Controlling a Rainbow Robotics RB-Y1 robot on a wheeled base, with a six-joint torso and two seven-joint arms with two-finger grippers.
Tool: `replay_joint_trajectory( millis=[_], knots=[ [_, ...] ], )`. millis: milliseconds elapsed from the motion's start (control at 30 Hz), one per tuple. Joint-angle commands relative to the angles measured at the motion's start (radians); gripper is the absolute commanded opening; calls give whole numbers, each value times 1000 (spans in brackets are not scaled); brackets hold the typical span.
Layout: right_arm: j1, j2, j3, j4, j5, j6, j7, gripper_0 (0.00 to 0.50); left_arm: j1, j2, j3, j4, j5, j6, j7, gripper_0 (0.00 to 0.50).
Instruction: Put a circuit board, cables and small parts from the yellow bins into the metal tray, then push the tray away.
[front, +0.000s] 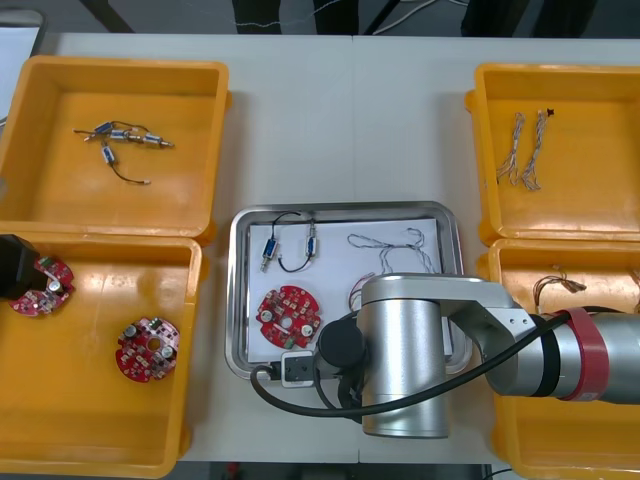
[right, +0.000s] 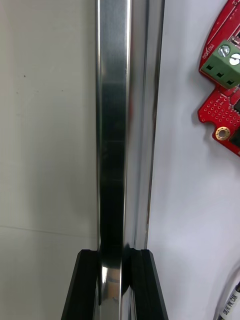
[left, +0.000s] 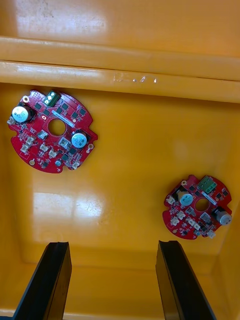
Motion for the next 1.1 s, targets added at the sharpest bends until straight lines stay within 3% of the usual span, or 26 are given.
replay_joint_trajectory(
  millis=[33,233,533,1100],
  knots=[
    [-43,17,13,-37,-15,-5,-24,0,20,15,31,-27,-9,-10,-76,500],
    [-69,8,13,-19,-33,-11,-15,0,20,15,31,-27,-9,-10,-76,500],
    [-130,-16,-15,24,-119,-16,2,0,20,15,31,-27,-9,-10,-76,500],
    [-192,-21,-68,115,-151,-19,52,0,20,15,31,-27,-9,-10,-76,500]
  ],
)
